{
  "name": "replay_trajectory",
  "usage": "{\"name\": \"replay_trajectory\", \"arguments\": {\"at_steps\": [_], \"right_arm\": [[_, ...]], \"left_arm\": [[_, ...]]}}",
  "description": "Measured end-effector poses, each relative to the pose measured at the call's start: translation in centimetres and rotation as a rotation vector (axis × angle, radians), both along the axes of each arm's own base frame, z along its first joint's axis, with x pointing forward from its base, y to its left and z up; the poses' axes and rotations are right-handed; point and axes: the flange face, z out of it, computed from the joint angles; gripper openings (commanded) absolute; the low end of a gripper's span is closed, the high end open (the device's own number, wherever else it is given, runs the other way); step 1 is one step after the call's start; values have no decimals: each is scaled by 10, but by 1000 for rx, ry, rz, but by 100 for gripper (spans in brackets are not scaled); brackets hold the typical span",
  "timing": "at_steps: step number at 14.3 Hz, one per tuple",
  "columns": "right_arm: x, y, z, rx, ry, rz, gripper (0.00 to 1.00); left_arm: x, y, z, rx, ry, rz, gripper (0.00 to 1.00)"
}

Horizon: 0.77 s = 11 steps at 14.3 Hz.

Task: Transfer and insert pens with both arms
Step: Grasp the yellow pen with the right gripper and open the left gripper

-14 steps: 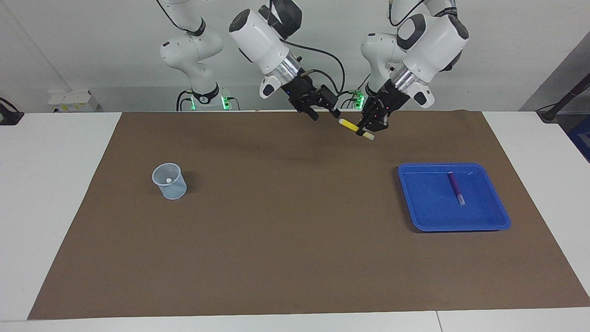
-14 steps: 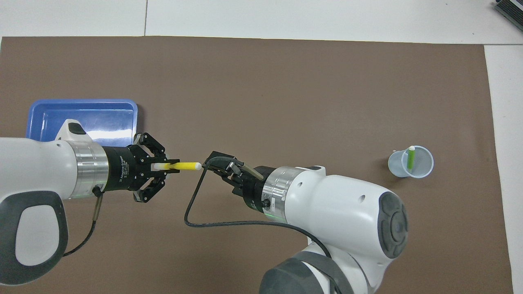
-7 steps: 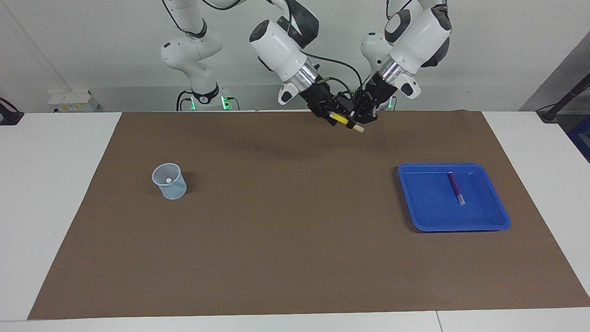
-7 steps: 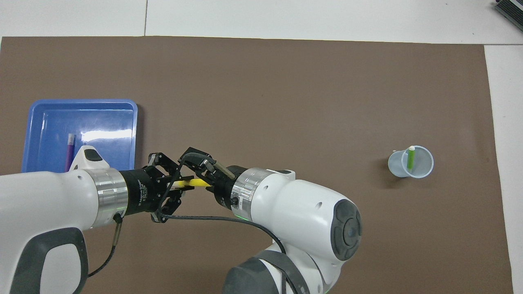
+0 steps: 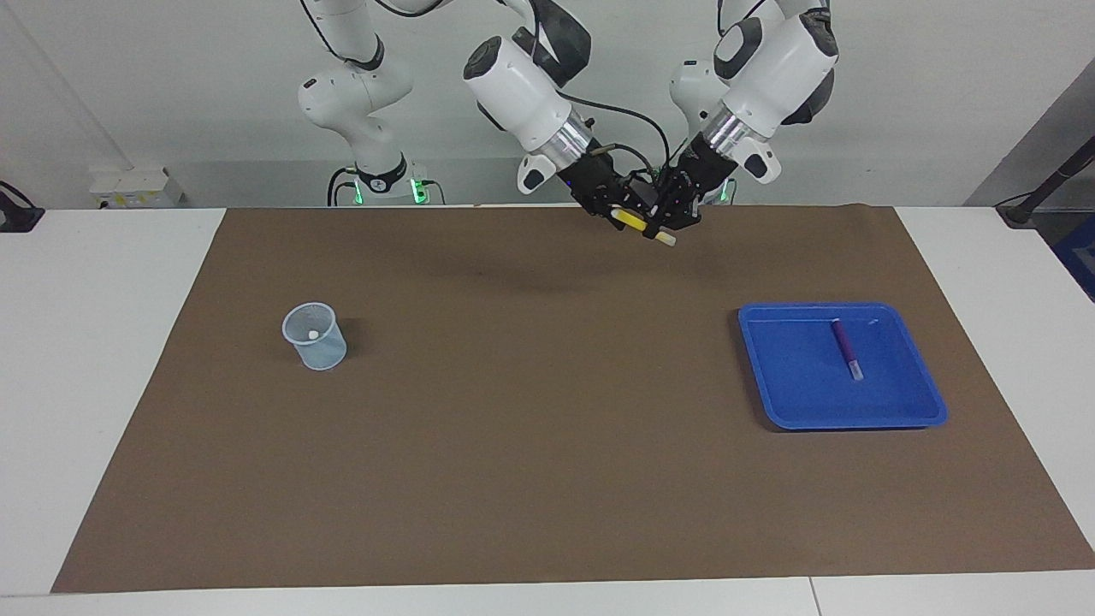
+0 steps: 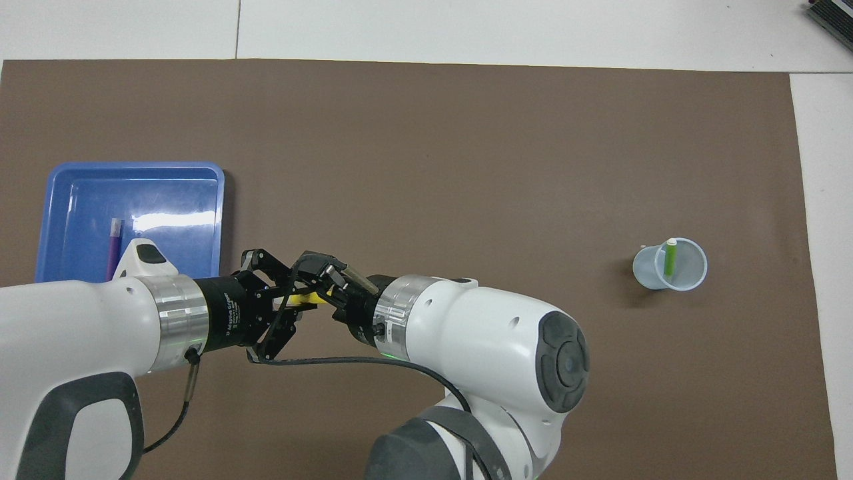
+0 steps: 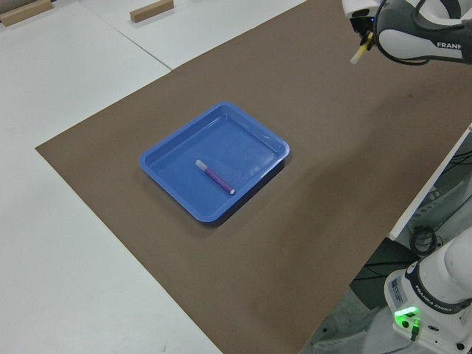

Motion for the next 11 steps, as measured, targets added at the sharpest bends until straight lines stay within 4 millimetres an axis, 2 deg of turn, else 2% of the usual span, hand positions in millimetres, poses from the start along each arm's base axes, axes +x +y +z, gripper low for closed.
{"name": "replay_trajectory", "arguments": {"at_steps": [3,9,10,11], "right_arm": [[-8,-2,11,-4,22,34,62],[5,-18,10,-15,11,37,62],[7,-21,10,-16,7,36,59],[8,-22,10,-17,6,35,52]], "left_arm": [[0,0,0,0,1,2,0],[0,0,0,0,1,2,0],[0,0,0,0,2,2,0],[0,0,0,0,2,2,0]]}}
